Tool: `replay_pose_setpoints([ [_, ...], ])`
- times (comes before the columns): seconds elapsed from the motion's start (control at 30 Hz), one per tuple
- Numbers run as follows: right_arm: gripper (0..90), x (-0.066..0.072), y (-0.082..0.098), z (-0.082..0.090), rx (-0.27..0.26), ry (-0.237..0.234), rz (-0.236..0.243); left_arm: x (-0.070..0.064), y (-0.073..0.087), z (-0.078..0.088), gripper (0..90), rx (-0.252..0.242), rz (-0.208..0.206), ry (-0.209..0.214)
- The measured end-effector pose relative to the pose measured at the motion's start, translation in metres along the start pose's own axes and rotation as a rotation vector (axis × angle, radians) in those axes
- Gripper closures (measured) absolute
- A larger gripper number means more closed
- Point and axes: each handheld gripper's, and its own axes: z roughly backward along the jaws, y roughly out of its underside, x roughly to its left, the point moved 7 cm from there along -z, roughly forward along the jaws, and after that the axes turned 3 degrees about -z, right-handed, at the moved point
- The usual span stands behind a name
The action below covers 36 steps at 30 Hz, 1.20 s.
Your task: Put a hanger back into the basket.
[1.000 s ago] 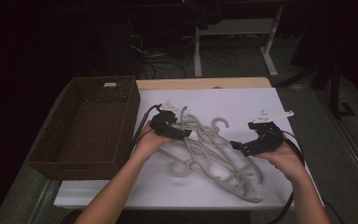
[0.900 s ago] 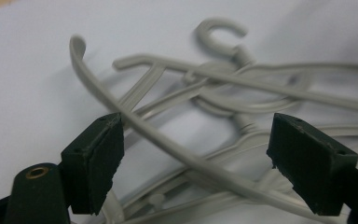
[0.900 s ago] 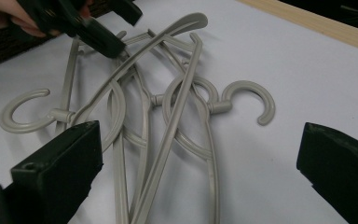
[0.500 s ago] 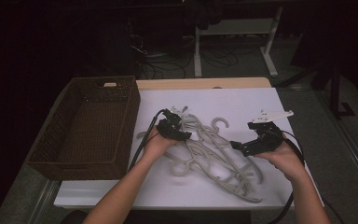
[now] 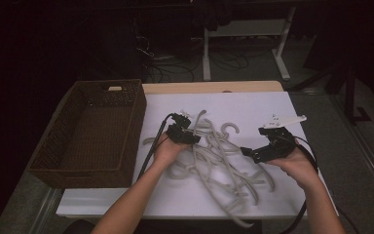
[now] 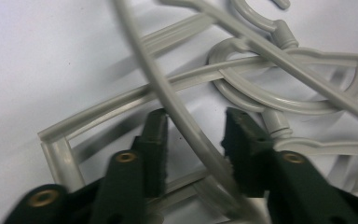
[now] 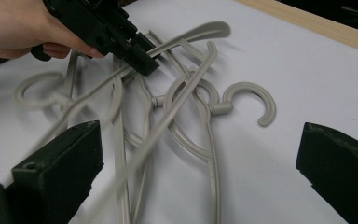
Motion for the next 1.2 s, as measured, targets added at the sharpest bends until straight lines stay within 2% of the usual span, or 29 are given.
replay_pose_setpoints([
  [0.23, 0.3, 0.000, 0.000, 0.000, -0.001, 0.001, 0.004, -0.002, -0.002, 0.001, 80.0, -0.001, -0.028, -0.001],
  [0.47, 0.3, -0.001, 0.000, 0.000, -0.002, 0.003, 0.001, -0.005, -0.006, 0.008, 82.0, -0.013, -0.045, 0.014],
  [0.53, 0.3, -0.001, 0.000, 0.000, -0.003, 0.002, -0.001, -0.007, -0.011, 0.014, 82.1, -0.026, -0.056, 0.017],
  [0.7, 0.3, -0.001, -0.001, 0.000, -0.003, 0.004, -0.001, -0.014, -0.038, 0.019, 82.2, -0.041, -0.130, 0.021],
  [0.8, 0.3, 0.000, -0.001, 0.000, -0.002, 0.003, 0.002, -0.016, -0.057, 0.011, 82.2, -0.043, -0.162, 0.031],
  [0.9, 0.3, 0.000, -0.001, -0.001, -0.001, 0.001, 0.005, -0.018, -0.074, -0.002, 82.2, -0.038, -0.190, 0.053],
  [0.97, 0.3, -0.001, -0.001, 0.000, -0.004, 0.001, 0.003, -0.018, -0.083, -0.013, 82.0, -0.026, -0.212, 0.051],
  [1.07, 0.3, -0.002, -0.002, 0.000, -0.008, 0.002, 0.001, -0.019, -0.091, -0.031, 82.0, -0.001, -0.227, 0.050],
  [1.2, 0.3, -0.004, -0.002, 0.002, -0.014, 0.002, -0.003, -0.018, -0.092, -0.051, 81.7, 0.032, -0.233, 0.045],
])
